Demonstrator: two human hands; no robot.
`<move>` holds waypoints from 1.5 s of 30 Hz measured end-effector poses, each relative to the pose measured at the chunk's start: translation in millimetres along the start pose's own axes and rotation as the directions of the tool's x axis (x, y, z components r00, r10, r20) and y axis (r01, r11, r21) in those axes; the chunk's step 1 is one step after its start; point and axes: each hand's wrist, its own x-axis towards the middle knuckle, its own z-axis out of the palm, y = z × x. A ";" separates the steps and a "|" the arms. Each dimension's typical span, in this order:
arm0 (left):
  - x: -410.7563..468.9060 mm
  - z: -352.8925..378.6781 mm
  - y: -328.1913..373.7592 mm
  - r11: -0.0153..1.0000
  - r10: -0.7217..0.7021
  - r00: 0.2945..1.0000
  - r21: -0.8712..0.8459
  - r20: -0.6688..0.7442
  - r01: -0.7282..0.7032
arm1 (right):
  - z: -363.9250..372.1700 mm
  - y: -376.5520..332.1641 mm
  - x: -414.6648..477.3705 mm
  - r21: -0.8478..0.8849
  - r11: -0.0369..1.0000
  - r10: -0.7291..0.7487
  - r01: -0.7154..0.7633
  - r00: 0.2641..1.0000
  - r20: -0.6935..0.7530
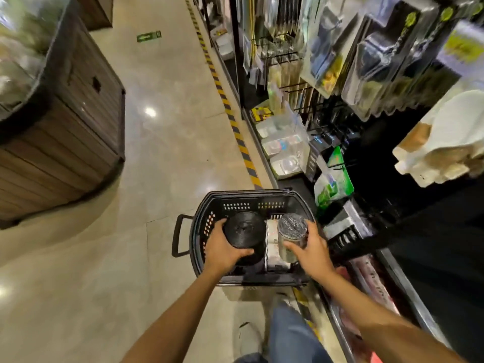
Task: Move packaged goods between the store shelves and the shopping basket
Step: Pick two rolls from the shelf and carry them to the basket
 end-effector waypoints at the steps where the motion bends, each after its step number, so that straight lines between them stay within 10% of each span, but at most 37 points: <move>1: 13.2 6.5 -3.5 1.000 -0.019 1.000 0.004 0.020 0.019 | 4.8 4.5 12.7 -0.014 1.000 0.010 -0.010 1.000 0.005; 24: 199.8 206.0 -231.1 0.958 -0.274 0.943 0.139 0.189 0.251 | 176.9 192.5 218.3 -0.043 0.983 0.181 -0.180 0.983 0.028; 45: 226.0 252.8 -269.0 0.850 -0.230 0.841 0.521 0.490 -0.071 | 206.8 223.6 209.2 0.026 0.985 0.168 -0.169 0.985 0.026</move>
